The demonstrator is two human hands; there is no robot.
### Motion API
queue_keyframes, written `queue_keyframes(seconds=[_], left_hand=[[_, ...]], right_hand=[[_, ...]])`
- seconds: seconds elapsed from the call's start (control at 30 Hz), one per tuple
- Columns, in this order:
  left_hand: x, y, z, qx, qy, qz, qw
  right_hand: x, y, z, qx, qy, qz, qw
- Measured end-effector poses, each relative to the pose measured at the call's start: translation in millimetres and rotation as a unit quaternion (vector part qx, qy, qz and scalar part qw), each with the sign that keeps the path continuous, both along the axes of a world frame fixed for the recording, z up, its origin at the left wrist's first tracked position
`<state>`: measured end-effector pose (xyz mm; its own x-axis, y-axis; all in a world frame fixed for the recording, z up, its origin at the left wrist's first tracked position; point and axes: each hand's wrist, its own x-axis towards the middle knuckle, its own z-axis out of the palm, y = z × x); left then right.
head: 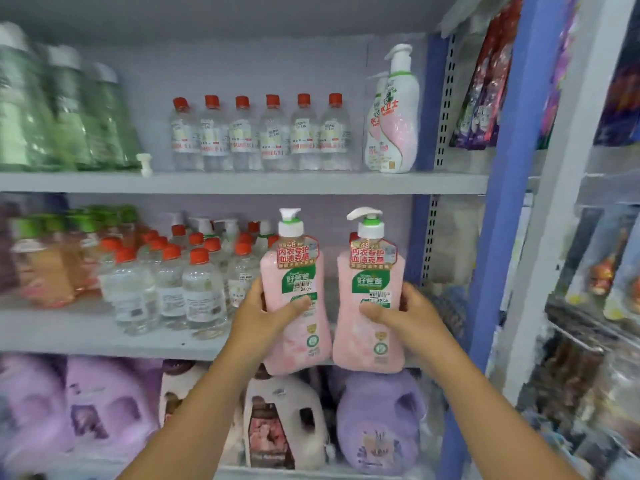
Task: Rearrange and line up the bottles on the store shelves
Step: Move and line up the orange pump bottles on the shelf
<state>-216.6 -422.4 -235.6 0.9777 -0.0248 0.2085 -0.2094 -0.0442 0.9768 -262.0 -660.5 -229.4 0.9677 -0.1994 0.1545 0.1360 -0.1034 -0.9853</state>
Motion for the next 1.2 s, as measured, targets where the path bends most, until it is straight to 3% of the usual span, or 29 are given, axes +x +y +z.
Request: queue_keyframes(seconds=[0.3, 0.6, 0.77, 0.93, 1.2], left_hand=[[-102.3, 147.7, -45.4, -0.062, 0.051, 0.152, 0.985], [-182.4, 346.2, -59.1, -0.091, 0.052, 0.282, 0.954], [-213.9, 486.0, -48.9, -0.133, 0.035, 0.321, 0.937], [-215.6, 610.3, -24.7, -0.113, 0.034, 0.317, 0.941], [-155.9, 740.5, -19.0, -0.074, 0.014, 0.310, 0.948]], right_hand=[[-10.7, 134.2, -45.6, 0.072, 0.026, 0.184, 0.980], [-12.0, 370.2, -49.0, 0.112, 0.047, 0.346, 0.930], [-23.9, 531.7, -53.1, 0.151, 0.027, 0.333, 0.930], [-24.6, 665.2, -43.9, 0.175, 0.046, 0.328, 0.927], [25.8, 779.2, -30.9, 0.161, 0.033, 0.299, 0.940]])
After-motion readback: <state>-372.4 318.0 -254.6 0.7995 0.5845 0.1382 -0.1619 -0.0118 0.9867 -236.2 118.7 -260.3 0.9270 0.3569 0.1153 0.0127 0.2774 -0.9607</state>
